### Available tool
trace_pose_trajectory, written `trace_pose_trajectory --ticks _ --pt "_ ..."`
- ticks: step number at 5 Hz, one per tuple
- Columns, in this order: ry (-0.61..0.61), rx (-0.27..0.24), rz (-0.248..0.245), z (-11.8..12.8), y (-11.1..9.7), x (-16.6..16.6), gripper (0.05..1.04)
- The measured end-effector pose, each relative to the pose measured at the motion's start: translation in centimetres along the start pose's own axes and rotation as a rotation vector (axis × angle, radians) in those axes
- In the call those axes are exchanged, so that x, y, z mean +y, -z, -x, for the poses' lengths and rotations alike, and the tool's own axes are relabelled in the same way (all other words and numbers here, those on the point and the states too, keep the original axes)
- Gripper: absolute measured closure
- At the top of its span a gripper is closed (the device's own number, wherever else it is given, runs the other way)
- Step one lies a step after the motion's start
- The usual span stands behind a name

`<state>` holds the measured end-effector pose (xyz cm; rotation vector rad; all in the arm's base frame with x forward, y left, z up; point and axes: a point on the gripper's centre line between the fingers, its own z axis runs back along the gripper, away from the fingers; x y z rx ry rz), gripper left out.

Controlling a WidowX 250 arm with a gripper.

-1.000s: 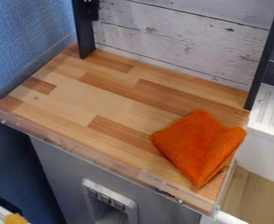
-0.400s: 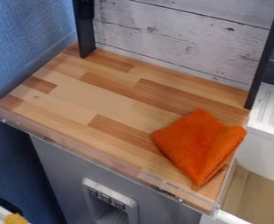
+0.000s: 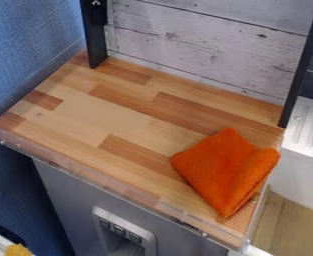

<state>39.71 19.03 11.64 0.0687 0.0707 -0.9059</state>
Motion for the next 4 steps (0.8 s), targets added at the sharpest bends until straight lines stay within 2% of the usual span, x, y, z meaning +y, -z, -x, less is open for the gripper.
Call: trace_pose_trajectory --ticks 2,3,4 --pt "-0.029 -0.016 -0.090 0.02 0.38 0.24 0.089" --pt "-0.034 -0.056 -0.127 -0.48 0.37 0.40 0.088" --pt "-0.055 -0.117 -0.123 -0.77 0.45 0.36 0.087"
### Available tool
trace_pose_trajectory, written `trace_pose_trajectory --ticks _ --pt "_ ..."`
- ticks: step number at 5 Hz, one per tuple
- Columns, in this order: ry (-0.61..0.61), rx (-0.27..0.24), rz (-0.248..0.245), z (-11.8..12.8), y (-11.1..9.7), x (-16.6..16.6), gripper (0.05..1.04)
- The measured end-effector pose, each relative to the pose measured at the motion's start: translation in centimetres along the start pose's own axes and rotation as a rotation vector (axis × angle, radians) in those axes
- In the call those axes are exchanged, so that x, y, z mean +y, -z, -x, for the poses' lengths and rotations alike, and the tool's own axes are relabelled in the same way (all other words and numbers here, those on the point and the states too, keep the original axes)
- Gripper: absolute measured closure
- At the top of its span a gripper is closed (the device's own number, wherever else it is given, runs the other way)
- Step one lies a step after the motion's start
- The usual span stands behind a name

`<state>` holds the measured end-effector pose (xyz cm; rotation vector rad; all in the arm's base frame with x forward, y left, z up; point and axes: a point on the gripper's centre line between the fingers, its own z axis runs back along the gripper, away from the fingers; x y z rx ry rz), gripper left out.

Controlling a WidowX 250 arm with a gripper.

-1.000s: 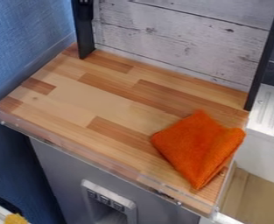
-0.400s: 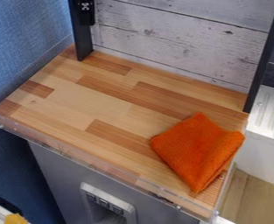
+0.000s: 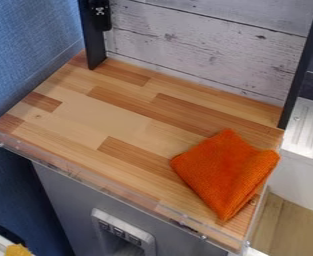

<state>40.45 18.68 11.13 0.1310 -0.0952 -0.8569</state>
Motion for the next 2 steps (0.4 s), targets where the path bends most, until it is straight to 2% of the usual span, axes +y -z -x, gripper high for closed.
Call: trace_pose_trajectory --ticks 2 --pt "-0.036 -0.090 0.036 -1.00 -0.18 -0.38 0.087"
